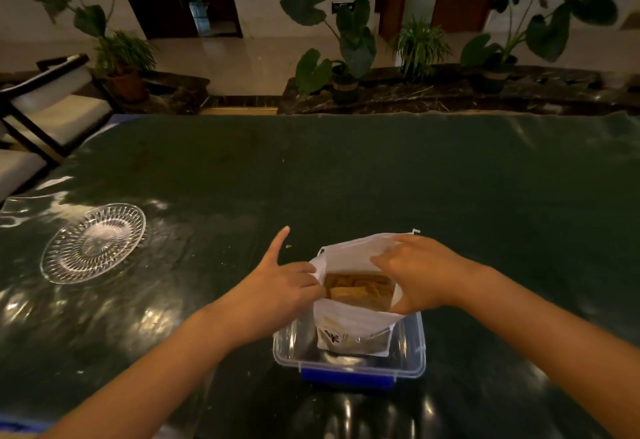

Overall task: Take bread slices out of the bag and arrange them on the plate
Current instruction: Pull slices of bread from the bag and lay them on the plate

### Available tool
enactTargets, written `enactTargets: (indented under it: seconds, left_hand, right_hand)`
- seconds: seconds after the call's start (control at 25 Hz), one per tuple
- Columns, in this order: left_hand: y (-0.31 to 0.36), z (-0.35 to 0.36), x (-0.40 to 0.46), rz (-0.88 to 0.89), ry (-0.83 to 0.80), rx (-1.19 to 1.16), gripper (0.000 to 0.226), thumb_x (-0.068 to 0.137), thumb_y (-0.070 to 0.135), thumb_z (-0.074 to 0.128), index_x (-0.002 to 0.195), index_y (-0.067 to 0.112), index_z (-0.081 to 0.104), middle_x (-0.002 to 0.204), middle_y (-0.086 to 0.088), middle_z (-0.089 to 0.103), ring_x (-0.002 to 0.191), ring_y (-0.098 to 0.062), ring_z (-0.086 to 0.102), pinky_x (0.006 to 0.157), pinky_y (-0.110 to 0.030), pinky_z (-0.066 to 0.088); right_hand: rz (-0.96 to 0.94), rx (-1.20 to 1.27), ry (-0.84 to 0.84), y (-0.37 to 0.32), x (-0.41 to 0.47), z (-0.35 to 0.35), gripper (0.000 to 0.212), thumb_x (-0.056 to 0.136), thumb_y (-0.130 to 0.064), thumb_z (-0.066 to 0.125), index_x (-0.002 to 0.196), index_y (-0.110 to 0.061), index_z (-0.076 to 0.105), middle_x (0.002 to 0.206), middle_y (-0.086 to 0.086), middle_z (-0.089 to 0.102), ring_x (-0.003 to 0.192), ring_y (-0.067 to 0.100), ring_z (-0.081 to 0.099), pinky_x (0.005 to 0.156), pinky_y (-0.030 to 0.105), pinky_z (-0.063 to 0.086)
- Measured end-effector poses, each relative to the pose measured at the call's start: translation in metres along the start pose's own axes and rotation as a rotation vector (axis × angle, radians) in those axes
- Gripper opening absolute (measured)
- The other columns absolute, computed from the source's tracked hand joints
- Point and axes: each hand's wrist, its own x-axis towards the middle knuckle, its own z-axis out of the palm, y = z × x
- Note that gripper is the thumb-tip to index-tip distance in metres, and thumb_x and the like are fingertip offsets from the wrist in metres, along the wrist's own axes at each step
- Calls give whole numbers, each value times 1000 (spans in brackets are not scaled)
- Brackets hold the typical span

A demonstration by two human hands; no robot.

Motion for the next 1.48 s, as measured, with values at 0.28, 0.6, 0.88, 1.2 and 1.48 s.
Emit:
enactTargets:
  seconds: [0.28, 0.6, 0.88, 1.2, 1.48]
  left_hand:
    - [12, 3, -5, -550, 227, -581, 33, 77, 66, 38, 91, 41, 56, 96, 24, 56, 92, 11, 50, 97, -31, 45]
    - [30, 8, 36, -989, 184, -1027, 13, 77, 26, 69, 70, 25, 59, 64, 5, 65, 56, 2, 63, 43, -9, 42]
    - [32, 2, 37, -987, 169, -888, 19, 72, 26, 72, 59, 24, 58, 53, 5, 57, 50, -3, 54, 50, -20, 44]
    - [31, 6, 24, -990, 175, -1047, 16, 82, 14, 64, 66, 17, 61, 63, 0, 67, 53, 1, 65, 52, -12, 46]
    - [31, 9, 19, -1017, 198, -1078, 11, 80, 13, 65, 70, 13, 64, 59, 0, 67, 55, -1, 65, 53, -11, 47]
  right_hand:
    - [-3, 72, 111, -15, -6, 1, 59, 70, -64, 57, 116, -26, 52, 110, -6, 63, 99, 11, 56, 88, 29, 48]
    - [-65, 254, -2, -67, -11, 12, 24, 89, -13, 49, 110, -15, 60, 108, 10, 65, 99, 28, 60, 86, 39, 50]
    - [-59, 419, -87, -73, 14, -7, 28, 87, -14, 52, 113, -19, 63, 117, 1, 64, 102, 19, 57, 93, 31, 46]
    - [330, 331, -232, -44, 72, 16, 34, 86, -27, 58, 116, -12, 56, 116, 11, 59, 104, 27, 55, 93, 39, 44]
    - [432, 181, -158, -34, 80, 52, 35, 83, -42, 59, 108, -17, 59, 108, 6, 63, 98, 23, 58, 88, 36, 45]
